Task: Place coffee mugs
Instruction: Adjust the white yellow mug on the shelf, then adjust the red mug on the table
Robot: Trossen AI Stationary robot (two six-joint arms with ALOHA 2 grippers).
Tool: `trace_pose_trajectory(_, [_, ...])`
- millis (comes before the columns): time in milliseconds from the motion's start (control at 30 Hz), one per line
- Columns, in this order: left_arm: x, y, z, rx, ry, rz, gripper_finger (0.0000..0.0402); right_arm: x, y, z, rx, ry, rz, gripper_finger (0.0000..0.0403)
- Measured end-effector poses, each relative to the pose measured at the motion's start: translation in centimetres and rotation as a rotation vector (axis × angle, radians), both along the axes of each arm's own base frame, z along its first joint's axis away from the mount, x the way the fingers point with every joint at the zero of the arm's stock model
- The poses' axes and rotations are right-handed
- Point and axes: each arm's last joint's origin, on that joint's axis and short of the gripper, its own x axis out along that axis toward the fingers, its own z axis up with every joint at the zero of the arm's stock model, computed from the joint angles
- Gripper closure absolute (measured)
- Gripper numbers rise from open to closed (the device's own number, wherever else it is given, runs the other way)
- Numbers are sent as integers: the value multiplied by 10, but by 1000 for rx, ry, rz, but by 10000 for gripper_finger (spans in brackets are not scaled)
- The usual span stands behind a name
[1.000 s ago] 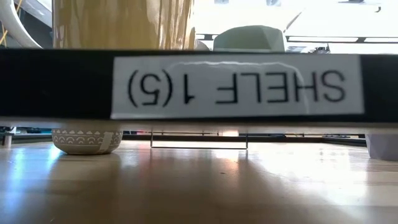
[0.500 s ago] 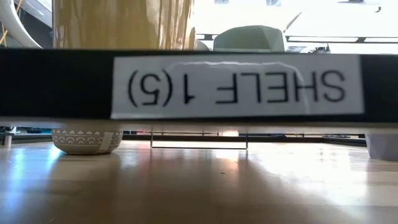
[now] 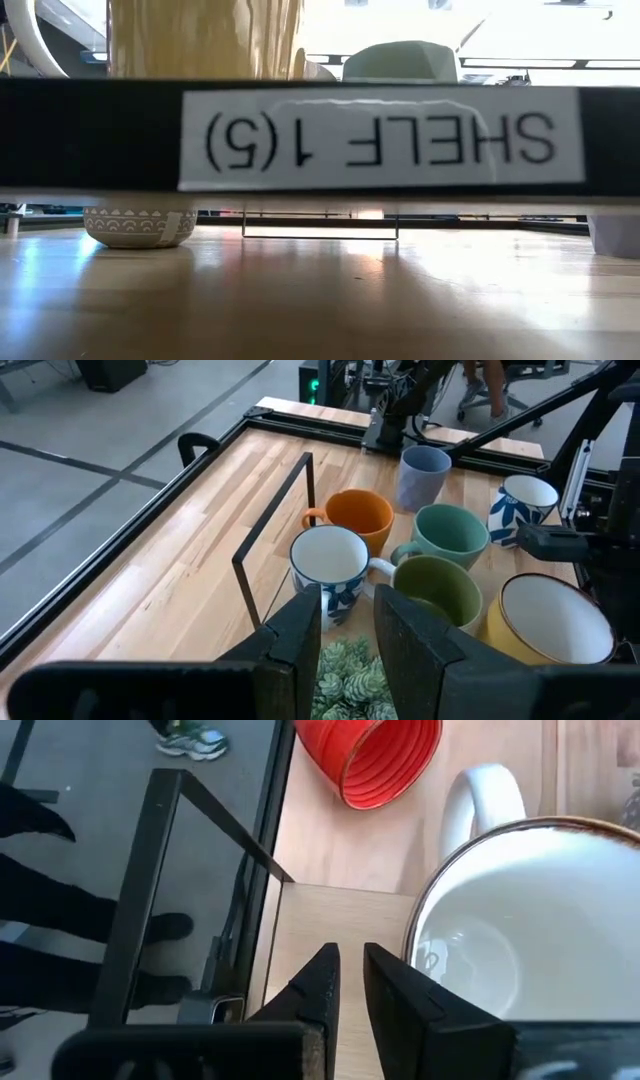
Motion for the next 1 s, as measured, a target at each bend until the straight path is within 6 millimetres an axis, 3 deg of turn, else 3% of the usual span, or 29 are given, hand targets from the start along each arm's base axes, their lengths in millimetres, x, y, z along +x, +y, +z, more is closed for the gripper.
trace_pose_trajectory(200, [0,0,0,5,14,-20,314,2,4,2,21,-35,82,359])
trace_pose_trajectory(400, [0,-1,0,1,17,-25,314,12,8,12,43,-197,146,359])
trace_pose_trajectory(500, [0,-1,0,1,18,-25,314,18,3,17,-25,-282,111,359])
trace_pose_trajectory(667, [0,-1,-1,-11,17,-24,314,28,-25,23,-223,-343,-37,359])
trace_pose_trajectory(767, [0,-1,-1,-15,16,-23,314,22,-50,34,-317,-293,-116,359])
trace_pose_trajectory(1000, [0,-1,-1,-16,25,-35,314,-19,-105,76,-375,-96,-253,360])
